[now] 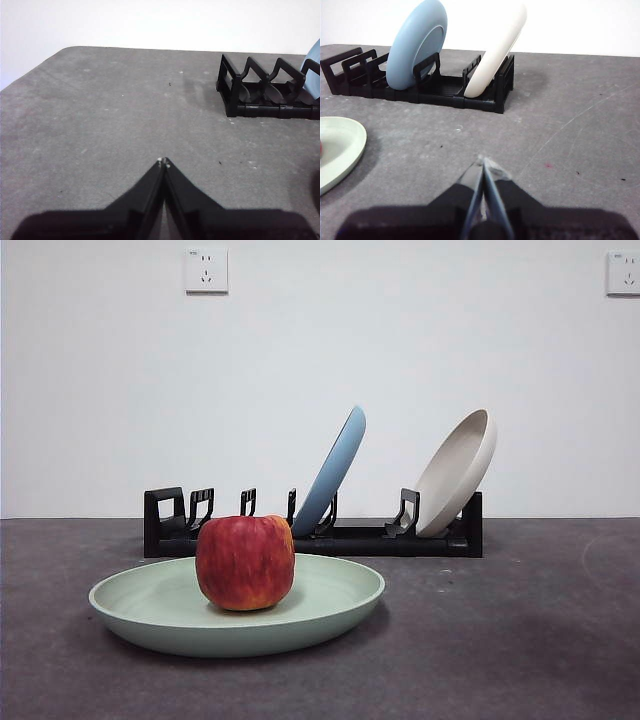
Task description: Take the green plate from the plate rack,put the plate on the table,take the apple from the table,put the apple in the plate
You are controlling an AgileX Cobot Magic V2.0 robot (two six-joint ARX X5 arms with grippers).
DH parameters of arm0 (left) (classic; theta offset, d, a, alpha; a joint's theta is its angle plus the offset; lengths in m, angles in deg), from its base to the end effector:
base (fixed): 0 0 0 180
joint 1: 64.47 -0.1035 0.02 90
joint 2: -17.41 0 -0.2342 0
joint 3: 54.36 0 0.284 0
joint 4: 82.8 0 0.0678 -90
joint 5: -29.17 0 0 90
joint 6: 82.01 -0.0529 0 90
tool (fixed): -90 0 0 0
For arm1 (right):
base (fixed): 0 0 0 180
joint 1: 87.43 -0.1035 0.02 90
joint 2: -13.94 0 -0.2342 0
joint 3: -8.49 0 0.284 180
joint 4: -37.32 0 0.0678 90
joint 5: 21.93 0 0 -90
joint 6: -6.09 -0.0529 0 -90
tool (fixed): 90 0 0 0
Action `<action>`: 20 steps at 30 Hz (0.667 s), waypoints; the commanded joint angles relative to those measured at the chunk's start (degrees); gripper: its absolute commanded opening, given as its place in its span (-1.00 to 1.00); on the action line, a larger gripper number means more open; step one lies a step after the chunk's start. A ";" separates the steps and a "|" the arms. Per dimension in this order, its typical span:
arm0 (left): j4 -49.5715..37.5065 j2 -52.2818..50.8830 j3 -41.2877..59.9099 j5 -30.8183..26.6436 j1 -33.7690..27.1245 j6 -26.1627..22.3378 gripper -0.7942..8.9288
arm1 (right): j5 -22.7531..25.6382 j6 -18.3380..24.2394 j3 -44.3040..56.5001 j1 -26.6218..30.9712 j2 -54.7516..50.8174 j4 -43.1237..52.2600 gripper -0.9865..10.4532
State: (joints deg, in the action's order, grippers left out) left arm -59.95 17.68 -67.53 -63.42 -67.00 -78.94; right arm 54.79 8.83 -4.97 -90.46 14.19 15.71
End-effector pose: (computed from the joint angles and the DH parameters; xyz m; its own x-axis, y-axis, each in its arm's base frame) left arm 0.1812 0.0104 0.1472 0.9810 0.0886 -0.1726 -0.0977 0.9942 -0.0450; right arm 0.1794 0.0217 0.1520 0.9493 0.2803 -0.1422 -0.2850 0.9584 -0.0138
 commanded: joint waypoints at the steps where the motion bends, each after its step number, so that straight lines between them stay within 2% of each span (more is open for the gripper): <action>1: -0.31 -0.15 0.76 -0.15 -0.15 0.22 -0.84 | 0.13 -0.76 0.94 -0.02 0.35 0.11 -0.83; 20: -0.31 -0.15 0.76 -0.13 -0.15 0.22 -0.84 | 0.13 -0.74 0.94 -0.02 0.87 0.11 -0.83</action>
State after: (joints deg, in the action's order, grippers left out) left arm -59.95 17.68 -67.53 -63.42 -66.98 -78.94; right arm 54.77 8.81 -4.94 -90.46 15.04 15.71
